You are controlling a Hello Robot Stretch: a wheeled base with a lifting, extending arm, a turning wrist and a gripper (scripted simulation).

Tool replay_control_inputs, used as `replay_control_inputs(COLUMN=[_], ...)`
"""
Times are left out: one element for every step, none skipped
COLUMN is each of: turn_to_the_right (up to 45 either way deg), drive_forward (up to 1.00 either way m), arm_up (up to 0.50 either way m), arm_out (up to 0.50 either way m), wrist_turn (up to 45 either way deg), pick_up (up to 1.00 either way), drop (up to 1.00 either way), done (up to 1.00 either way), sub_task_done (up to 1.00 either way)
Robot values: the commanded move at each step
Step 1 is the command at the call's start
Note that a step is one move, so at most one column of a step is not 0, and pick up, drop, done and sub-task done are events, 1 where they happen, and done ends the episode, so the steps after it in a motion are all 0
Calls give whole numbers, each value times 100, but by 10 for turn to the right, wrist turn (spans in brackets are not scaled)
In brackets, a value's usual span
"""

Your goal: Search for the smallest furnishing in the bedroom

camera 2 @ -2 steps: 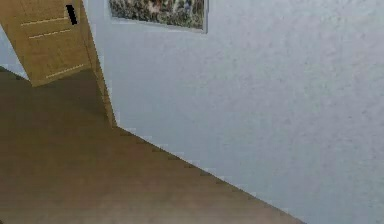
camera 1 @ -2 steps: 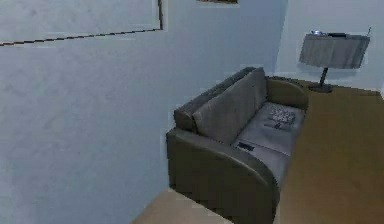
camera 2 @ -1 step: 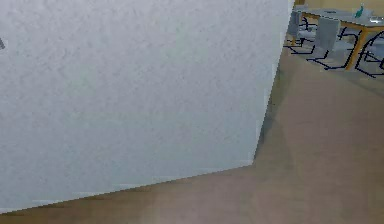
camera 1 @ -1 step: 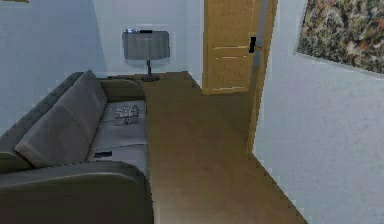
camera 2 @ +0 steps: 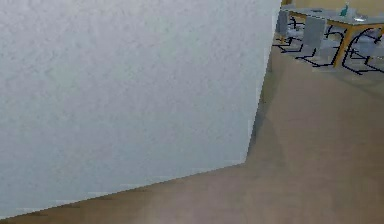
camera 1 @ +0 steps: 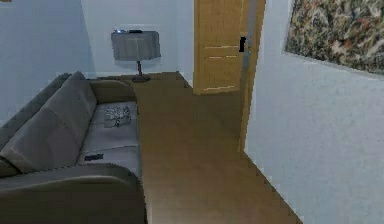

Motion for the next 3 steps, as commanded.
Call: replay_control_inputs(turn_to_the_right=[-450,-300,0], drive_forward=[0,0,5], arm_up=[0,0,0], arm_out=[0,0,0], wrist_turn=[0,0,0], pick_up=[0,0,0], drop=[0,0,0], done=[0,0,0], sub_task_done=[0,0,0])
